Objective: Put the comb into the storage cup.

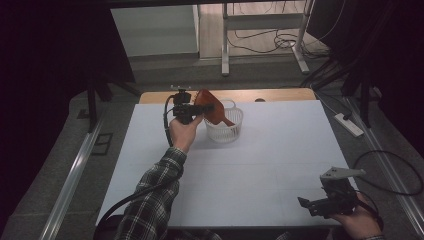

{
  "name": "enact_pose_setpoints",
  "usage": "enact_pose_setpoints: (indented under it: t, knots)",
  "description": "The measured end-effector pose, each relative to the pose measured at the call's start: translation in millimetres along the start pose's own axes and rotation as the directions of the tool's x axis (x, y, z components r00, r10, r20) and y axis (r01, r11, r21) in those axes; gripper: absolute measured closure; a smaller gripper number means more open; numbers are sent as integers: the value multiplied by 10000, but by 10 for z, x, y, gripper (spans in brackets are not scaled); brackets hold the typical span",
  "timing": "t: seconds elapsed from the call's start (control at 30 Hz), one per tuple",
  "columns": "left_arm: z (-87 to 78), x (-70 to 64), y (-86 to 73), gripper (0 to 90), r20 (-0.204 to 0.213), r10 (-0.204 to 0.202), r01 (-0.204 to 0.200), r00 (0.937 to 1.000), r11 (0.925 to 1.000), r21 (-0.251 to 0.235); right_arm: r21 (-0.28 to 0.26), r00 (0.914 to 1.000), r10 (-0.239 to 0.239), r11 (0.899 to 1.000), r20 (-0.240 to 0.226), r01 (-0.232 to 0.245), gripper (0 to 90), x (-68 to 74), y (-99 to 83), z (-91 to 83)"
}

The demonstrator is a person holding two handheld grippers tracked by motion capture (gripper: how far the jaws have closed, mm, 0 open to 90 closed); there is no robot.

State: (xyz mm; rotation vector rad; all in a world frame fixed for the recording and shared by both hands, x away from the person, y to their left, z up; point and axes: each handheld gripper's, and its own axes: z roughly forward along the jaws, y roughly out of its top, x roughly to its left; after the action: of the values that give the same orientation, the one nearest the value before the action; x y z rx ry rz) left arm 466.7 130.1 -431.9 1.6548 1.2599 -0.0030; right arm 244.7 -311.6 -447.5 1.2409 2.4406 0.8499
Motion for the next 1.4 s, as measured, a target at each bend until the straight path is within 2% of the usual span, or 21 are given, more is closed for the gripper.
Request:
enact_pose_setpoints:
  t: [0.1,0.33,0.73,1.03,1.4]
  knots:
    - [6,3,-9,530,-72,44,-43,10000,10000,38,-2,10000,1,10000,-6,-1,0,-1,0,0]
    - [2,46,-33,516,9,-144,144,9999,9999,26,14,10000,-19,10000,-18,19,0,0,1,2]
    - [-13,157,-107,453,-147,-543,541,9984,9985,-81,47,10000,-31,10000,8,31,0,4,4,7]
    - [-15,159,-106,409,-337,-307,307,9990,9995,11,11,10000,-27,10000,6,27,0,1,3,-1]
    - [11,143,-89,298,-362,-57,64,9993,9998,195,-18,10000,-4,10000,28,4,0,4,-2,-4]
